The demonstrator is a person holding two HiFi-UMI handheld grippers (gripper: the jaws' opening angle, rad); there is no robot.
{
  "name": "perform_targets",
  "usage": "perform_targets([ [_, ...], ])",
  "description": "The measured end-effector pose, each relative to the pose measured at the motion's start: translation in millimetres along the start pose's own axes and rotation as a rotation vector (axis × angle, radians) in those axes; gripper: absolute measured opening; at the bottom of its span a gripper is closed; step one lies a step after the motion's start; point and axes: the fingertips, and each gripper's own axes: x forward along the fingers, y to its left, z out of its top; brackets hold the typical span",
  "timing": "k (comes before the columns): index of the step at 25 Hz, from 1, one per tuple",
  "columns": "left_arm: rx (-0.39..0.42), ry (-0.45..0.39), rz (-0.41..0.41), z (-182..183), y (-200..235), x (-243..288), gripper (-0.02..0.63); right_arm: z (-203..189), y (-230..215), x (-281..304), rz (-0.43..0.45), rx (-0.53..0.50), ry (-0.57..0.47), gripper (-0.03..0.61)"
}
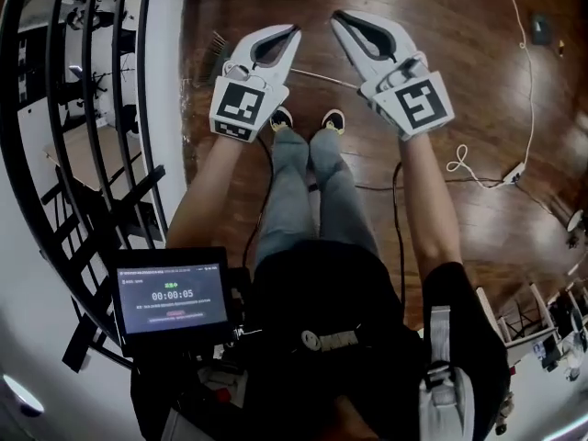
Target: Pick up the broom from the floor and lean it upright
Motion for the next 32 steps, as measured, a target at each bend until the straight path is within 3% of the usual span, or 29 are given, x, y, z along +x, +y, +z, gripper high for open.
perform_targets([
  [4,-0.016,0.121,-0.071,-95,24,48,0.011,-77,-32,31,-0.019,0.009,0.078,0.021],
  [6,0.041,0.205,-0.121,-156,26,70,0.012,-119,-38,43,-0.018,-0.003,0.101,0.021],
  [9,0.162,0.369,-0.255,-279,11,110,0.012,-203,-46,56,-0.022,0.01,0.137,0.023],
  [10,0.182,0.426,-0.31,-324,2,123,0.048,-235,-49,60,-0.027,0.019,0.144,0.023],
  [11,0.198,0.477,-0.366,-368,-10,134,0.207,-267,-51,63,-0.034,0.024,0.152,0.023],
  [14,0.336,0.631,-0.537,-502,-49,155,0.349,-356,-51,70,-0.051,0.037,0.176,0.023],
  [17,0.5,0.764,-0.654,-621,-74,175,0.414,-425,-54,74,-0.055,0.057,0.199,0.023],
  [20,0.577,0.827,-0.665,-697,-86,200,0.416,-472,-57,74,-0.041,0.059,0.217,0.023],
  [25,0.609,0.88,-0.664,-764,-101,215,0.369,-518,-49,68,-0.042,0.019,0.236,0.023],
  [27,0.619,0.881,-0.669,-764,-105,211,0.351,-518,-40,65,-0.045,0.008,0.25,0.023],
  [29,0.613,0.875,-0.661,-733,-97,194,0.337,-489,-28,65,-0.047,-0.008,0.254,0.023],
  [30,0.611,0.869,-0.652,-711,-90,182,0.276,-465,-22,67,-0.054,-0.014,0.245,0.023],
  [31,0.616,0.863,-0.642,-693,-86,171,0.12,-443,-15,68,-0.063,-0.013,0.233,0.023],
  [32,0.63,0.858,-0.635,-686,-84,162,0.106,-431,-10,69,-0.071,-0.002,0.221,0.023],
])
